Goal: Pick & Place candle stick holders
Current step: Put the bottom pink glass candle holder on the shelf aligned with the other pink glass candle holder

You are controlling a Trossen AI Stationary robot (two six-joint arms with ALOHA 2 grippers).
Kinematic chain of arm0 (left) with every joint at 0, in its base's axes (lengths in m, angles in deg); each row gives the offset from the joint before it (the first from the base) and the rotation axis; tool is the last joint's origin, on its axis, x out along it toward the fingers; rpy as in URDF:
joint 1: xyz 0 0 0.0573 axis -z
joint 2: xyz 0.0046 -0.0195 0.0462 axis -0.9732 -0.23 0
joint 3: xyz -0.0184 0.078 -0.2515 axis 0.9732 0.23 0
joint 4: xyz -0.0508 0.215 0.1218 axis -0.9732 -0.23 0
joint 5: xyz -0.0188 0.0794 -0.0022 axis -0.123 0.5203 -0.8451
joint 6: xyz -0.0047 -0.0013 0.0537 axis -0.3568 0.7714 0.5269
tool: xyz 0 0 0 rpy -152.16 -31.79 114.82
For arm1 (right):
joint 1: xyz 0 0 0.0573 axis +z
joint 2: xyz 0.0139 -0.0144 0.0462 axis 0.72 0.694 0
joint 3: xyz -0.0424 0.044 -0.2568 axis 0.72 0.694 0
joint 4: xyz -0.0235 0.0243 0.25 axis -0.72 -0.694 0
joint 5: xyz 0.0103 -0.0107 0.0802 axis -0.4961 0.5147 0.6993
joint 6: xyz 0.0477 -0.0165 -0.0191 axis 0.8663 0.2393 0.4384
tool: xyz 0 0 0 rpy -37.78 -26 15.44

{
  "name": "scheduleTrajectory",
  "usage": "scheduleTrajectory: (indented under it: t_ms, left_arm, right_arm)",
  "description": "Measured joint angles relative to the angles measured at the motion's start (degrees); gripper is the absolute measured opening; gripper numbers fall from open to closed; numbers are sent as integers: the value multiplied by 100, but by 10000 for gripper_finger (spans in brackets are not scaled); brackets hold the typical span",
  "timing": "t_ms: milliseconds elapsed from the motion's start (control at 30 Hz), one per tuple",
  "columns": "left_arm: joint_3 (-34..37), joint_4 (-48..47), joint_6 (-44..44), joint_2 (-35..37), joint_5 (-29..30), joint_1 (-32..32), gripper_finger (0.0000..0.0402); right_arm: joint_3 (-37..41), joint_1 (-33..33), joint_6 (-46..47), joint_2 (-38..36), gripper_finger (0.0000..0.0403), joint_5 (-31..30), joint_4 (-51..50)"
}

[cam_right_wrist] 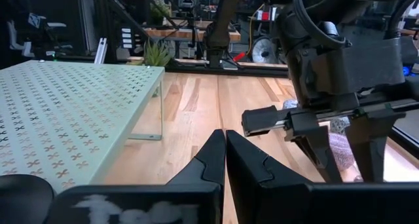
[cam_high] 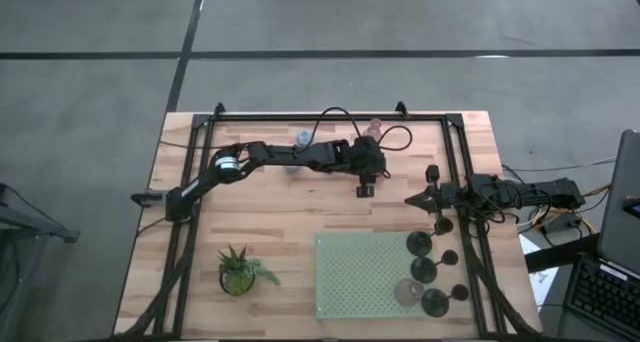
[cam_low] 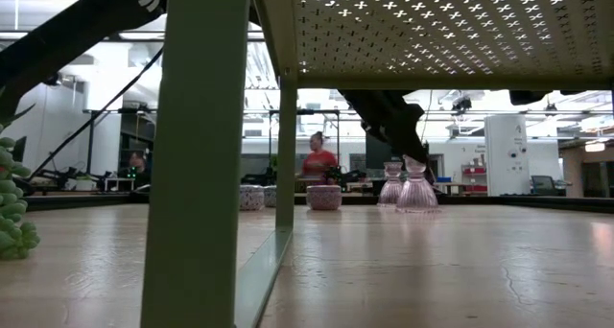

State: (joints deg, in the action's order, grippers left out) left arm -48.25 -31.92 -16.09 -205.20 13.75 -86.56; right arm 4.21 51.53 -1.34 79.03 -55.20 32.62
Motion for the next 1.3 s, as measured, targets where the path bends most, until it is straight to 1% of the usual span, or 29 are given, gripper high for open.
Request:
scheduleTrajectory:
  t_ms: [200,267,300,500,800,1200,1300]
  left_arm:
    - [-2,-170,68,8,0,14,48]
    - [-2,-269,159,17,2,24,27]
    - [-2,-292,213,20,11,37,24]
    - [9,-368,437,97,22,137,24]
    - [42,-806,506,487,-87,275,21]
    - [39,-1177,619,1310,-88,592,21]
    - [39,-1162,678,1536,-296,733,21]
  right_arm:
    - [0,0,0,0,8,-1,0]
    - [0,0,0,0,8,0,0]
    - [0,0,0,0,8,-2,0]
    - [0,0,0,0,8,-1,0]
    - [0,0,0,-2,8,1,4]
    - [0,1,0,2,8,2,-4]
    - [2,2,0,2,8,6,-2]
